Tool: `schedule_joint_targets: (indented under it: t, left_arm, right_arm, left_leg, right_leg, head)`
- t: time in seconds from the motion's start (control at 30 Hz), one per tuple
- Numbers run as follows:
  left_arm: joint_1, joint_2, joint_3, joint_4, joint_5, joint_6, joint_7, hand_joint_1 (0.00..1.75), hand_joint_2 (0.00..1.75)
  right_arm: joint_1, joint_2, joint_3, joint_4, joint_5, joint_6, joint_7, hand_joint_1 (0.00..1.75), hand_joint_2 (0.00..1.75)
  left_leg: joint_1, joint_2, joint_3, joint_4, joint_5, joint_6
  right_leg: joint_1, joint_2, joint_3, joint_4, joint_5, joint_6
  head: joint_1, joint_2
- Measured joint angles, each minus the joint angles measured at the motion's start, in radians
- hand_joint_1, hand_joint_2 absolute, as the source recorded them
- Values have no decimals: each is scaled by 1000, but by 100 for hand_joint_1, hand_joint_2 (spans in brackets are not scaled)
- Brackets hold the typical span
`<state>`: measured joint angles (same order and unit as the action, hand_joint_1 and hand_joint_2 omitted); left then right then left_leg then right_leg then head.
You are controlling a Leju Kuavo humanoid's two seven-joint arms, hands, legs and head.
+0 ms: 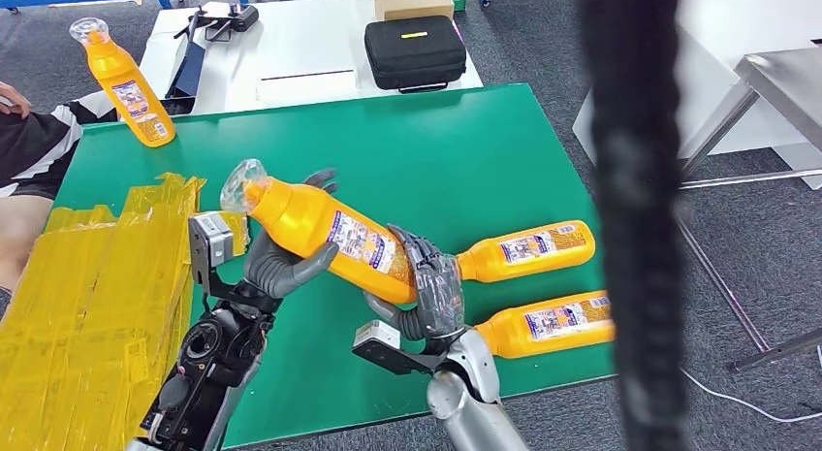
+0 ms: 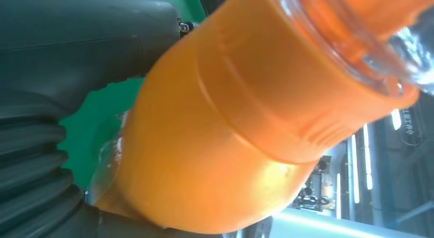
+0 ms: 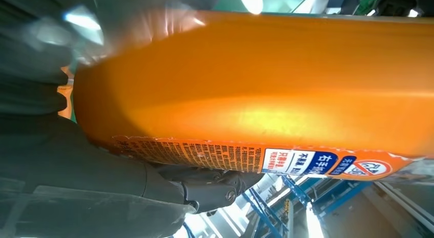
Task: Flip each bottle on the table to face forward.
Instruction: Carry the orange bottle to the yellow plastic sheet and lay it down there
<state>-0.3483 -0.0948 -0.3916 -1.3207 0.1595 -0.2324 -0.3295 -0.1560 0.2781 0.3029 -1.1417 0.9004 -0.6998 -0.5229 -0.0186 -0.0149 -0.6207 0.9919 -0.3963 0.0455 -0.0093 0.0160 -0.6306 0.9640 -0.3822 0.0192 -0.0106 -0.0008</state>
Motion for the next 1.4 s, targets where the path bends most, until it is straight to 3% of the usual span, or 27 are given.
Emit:
schedule_joint_targets:
  t: [0.63,0.67,0.77,0.8,0.97,1.07,1.2,1.4]
  left_arm:
    - [9,-4,2,-5,57,-16,-9,175,175]
    - [10,-4,2,-6,64,-19,-9,175,175]
    - [12,-4,2,-11,72,-23,-8,175,175]
    - [12,-4,2,-12,74,-25,-8,175,175]
    - [15,-3,3,-27,101,-40,-12,175,175]
    - [20,0,12,-45,138,-51,-22,175,175]
    - [34,2,38,-73,191,-79,-38,175,175]
    - [46,2,70,-102,224,-94,-49,175,175]
  right_arm:
    - [-7,0,5,3,-16,-1,-17,173,175]
    - [-7,0,5,3,-19,-1,-19,147,175]
    - [-7,0,5,3,-24,-1,-21,20,175]
    - [-7,0,5,3,-30,-1,-21,2,175]
    - [-3,-12,18,-19,-128,14,13,0,175]
    - [10,-44,57,-88,-291,106,55,0,175]
    - [42,-93,97,-225,-446,197,66,0,0]
    - [82,-144,110,-360,-478,206,62,0,0]
  left_leg:
    - [0,0,0,0,0,0]
    - [0,0,0,0,0,0]
    - [0,0,0,0,0,0]
    - [0,0,0,0,0,0]
    - [0,0,0,0,0,0]
    - [0,0,0,0,0,0]
    - [0,-1,-1,0,0,0]
    - [0,-1,-1,0,0,0]
  right_leg:
    - [0,0,0,0,0,0]
    - [0,0,0,0,0,0]
    - [0,0,0,0,0,0]
    - [0,0,0,0,0,0]
    - [0,0,0,0,0,0]
    - [0,0,0,0,0,0]
    - [0,0,0,0,0,0]
    - [0,0,0,0,0,0]
  head:
    - [0,0]
    - [0,0]
    - [0,0]
    - [0,0]
    - [0,0]
    - [0,0]
    - [0,0]
    - [0,0]
